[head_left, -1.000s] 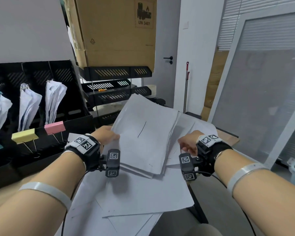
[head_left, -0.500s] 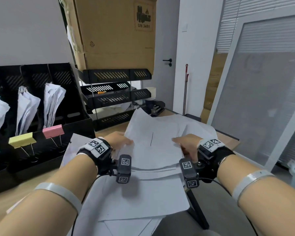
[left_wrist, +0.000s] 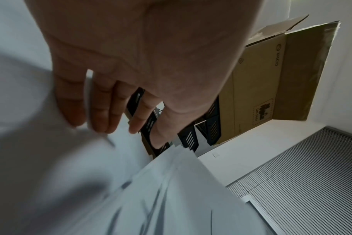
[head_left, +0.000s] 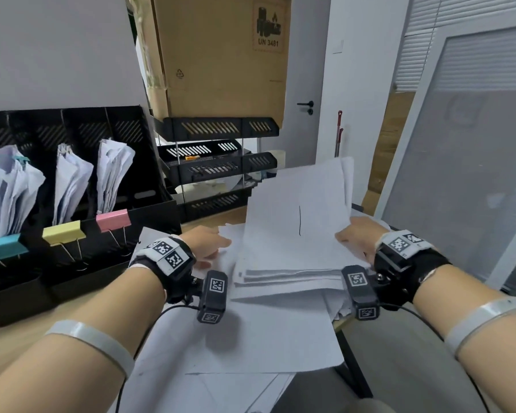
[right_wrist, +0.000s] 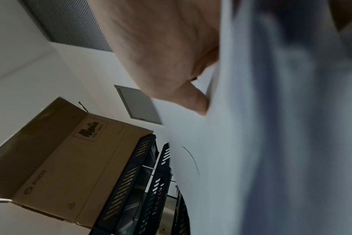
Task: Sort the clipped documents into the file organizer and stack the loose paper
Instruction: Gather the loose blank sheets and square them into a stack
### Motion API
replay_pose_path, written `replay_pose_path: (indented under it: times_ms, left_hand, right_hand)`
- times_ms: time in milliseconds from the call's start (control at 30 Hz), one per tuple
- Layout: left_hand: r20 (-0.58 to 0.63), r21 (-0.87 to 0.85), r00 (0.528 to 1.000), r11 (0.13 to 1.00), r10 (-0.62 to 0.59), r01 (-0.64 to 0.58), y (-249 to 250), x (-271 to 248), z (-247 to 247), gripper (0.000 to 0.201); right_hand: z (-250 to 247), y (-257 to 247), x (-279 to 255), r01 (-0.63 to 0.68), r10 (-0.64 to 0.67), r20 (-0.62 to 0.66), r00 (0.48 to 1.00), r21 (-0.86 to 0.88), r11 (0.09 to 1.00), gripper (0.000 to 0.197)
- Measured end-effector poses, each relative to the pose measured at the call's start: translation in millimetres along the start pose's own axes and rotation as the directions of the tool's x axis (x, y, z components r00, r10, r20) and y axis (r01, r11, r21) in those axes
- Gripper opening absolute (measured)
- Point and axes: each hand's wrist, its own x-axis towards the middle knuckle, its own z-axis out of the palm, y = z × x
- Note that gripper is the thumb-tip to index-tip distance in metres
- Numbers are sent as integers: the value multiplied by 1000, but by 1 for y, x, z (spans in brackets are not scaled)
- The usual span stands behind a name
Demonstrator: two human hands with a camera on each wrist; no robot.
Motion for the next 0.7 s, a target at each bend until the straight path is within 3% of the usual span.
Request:
replay_pose_path:
  times_ms: [67, 133, 200, 267, 367, 500, 567, 700]
  left_hand:
    - [15, 28, 999, 999, -42, 42, -1, -7, -5, 34]
    - [49, -12, 995, 996, -91, 92, -3, -12, -8, 39]
    - [97, -80, 986, 987, -134, 142, -4, -19, -10, 47]
    - [118, -63, 986, 991, -114, 122, -8, -19, -10, 64]
    - [95, 46, 994, 998, -57, 52, -17, -5, -8, 82]
    - [56, 90, 998, 996, -2, -3, -10, -37, -4, 32]
    - [11, 67, 1000, 998, 5, -6, -11, -39, -2, 24]
    - [45, -50, 998, 998, 37, -35, -8, -44, -1, 32]
  right_hand:
    - [1, 1, -6, -69, 72, 130, 989, -27, 997, 3]
    - [7, -2, -17, -103, 140, 227, 964, -167, 981, 12]
    - [16, -7, -26, -80, 145, 246, 958, -256, 963, 12]
    - [25, -12, -32, -62, 120, 240, 963, -239, 969, 14]
    - [33, -15, -38, -41, 103, 236, 966, -253, 967, 36]
    - [36, -13, -41, -110, 150, 165, 975, -231, 967, 59]
    - [39, -11, -41, -132, 161, 141, 977, -194, 972, 51]
    - [40, -15, -41, -133, 156, 129, 979, -174, 976, 31]
